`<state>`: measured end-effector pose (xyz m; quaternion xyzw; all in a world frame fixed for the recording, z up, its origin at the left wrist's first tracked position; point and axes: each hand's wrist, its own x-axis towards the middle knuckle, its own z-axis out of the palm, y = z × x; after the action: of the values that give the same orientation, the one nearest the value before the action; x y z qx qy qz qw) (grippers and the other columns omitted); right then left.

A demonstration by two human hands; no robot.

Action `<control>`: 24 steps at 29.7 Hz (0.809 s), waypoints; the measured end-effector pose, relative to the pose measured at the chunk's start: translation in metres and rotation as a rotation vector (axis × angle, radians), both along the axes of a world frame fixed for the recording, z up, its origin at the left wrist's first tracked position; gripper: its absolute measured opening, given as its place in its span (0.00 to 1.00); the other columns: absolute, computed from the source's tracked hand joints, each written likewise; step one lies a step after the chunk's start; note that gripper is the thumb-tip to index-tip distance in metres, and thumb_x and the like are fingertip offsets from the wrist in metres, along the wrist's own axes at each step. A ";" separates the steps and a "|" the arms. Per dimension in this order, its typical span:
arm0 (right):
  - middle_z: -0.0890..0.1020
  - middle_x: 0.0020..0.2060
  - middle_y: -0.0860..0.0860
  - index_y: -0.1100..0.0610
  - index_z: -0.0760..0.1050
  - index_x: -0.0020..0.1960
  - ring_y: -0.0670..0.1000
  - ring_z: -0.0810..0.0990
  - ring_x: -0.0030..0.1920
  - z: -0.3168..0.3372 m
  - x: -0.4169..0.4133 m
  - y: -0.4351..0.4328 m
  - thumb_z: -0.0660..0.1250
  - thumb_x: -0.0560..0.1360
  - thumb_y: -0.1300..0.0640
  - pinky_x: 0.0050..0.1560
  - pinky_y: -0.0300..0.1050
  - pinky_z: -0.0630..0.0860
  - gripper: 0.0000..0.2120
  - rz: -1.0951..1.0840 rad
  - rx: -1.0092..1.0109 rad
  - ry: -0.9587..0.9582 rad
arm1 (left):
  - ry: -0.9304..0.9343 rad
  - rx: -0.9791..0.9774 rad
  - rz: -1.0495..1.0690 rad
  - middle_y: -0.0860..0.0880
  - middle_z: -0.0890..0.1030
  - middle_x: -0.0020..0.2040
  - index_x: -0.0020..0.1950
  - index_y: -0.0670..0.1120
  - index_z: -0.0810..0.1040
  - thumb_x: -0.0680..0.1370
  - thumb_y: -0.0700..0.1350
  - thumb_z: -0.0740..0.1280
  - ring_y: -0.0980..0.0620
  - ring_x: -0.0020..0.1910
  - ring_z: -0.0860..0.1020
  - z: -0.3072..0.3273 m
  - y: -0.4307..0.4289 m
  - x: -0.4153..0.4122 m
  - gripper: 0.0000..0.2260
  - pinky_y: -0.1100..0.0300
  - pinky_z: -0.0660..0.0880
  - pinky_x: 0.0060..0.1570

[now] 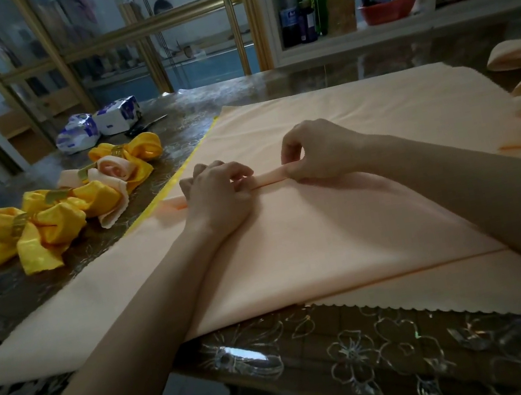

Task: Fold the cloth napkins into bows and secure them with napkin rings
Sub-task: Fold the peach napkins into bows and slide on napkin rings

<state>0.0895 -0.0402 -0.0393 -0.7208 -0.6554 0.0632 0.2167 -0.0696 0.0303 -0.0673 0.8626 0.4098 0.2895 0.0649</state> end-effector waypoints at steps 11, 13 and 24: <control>0.72 0.39 0.47 0.53 0.72 0.45 0.47 0.70 0.41 0.002 -0.005 -0.004 0.65 0.72 0.61 0.37 0.36 0.67 0.05 0.094 -0.047 -0.139 | -0.078 0.052 -0.151 0.58 0.70 0.37 0.42 0.49 0.80 0.69 0.37 0.64 0.53 0.43 0.69 -0.003 0.003 -0.004 0.09 0.59 0.61 0.47; 0.74 0.41 0.48 0.52 0.73 0.44 0.48 0.72 0.44 0.009 -0.004 -0.005 0.64 0.73 0.60 0.40 0.41 0.71 0.04 0.086 -0.138 -0.096 | -0.103 -0.010 -0.200 0.58 0.70 0.36 0.41 0.48 0.80 0.65 0.41 0.61 0.54 0.38 0.69 -0.001 0.003 -0.005 0.09 0.59 0.66 0.44; 0.76 0.53 0.57 0.58 0.74 0.54 0.55 0.75 0.52 0.003 -0.017 -0.007 0.56 0.80 0.52 0.51 0.48 0.70 0.11 -0.039 0.015 -0.553 | -0.129 -0.166 -0.152 0.50 0.78 0.34 0.38 0.49 0.79 0.67 0.45 0.60 0.49 0.38 0.74 0.004 -0.004 -0.003 0.08 0.55 0.73 0.43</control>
<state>0.0726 -0.0470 -0.0365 -0.7215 -0.6760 -0.1453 0.0360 -0.0723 0.0261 -0.0629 0.8624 0.3606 0.3040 0.1841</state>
